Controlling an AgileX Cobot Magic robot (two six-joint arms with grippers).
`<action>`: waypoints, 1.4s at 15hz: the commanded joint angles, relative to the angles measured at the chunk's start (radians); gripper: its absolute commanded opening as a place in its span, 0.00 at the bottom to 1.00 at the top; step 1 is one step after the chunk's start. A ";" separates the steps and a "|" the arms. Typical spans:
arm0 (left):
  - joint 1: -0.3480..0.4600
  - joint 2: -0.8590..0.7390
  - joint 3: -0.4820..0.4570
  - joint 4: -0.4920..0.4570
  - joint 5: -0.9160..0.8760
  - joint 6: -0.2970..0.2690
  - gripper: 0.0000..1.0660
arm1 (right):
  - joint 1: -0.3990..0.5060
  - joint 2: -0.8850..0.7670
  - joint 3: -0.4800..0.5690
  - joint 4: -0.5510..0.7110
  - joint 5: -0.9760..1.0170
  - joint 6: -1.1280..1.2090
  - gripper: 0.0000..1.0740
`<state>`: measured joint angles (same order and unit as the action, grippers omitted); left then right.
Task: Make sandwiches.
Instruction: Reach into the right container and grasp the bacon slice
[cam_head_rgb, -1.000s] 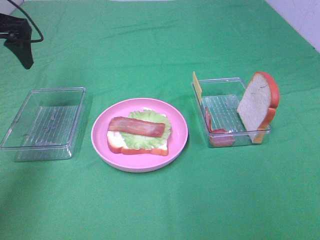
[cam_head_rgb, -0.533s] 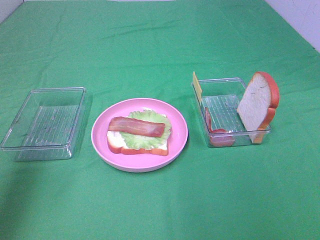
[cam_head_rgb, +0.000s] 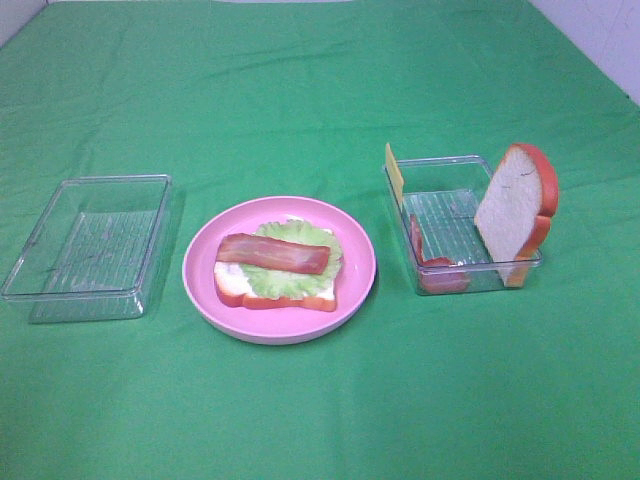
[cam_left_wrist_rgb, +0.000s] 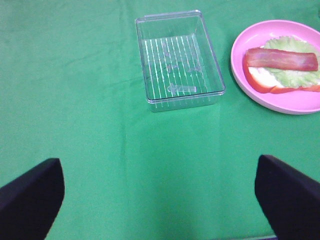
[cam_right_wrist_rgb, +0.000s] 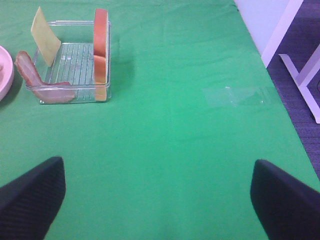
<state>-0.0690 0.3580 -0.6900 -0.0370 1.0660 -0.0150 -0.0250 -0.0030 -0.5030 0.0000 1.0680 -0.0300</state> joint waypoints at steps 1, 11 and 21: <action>-0.004 -0.129 0.040 -0.004 -0.002 -0.003 0.91 | -0.002 0.003 0.000 -0.006 -0.011 0.011 0.90; -0.002 -0.386 0.192 -0.044 -0.022 0.022 0.91 | -0.002 0.004 0.000 0.000 -0.011 0.011 0.90; 0.108 -0.387 0.192 -0.044 -0.024 0.022 0.91 | -0.002 0.004 0.000 0.000 -0.011 0.011 0.90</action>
<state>0.0300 -0.0050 -0.4990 -0.0700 1.0540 0.0000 -0.0250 -0.0030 -0.5030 0.0000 1.0680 -0.0300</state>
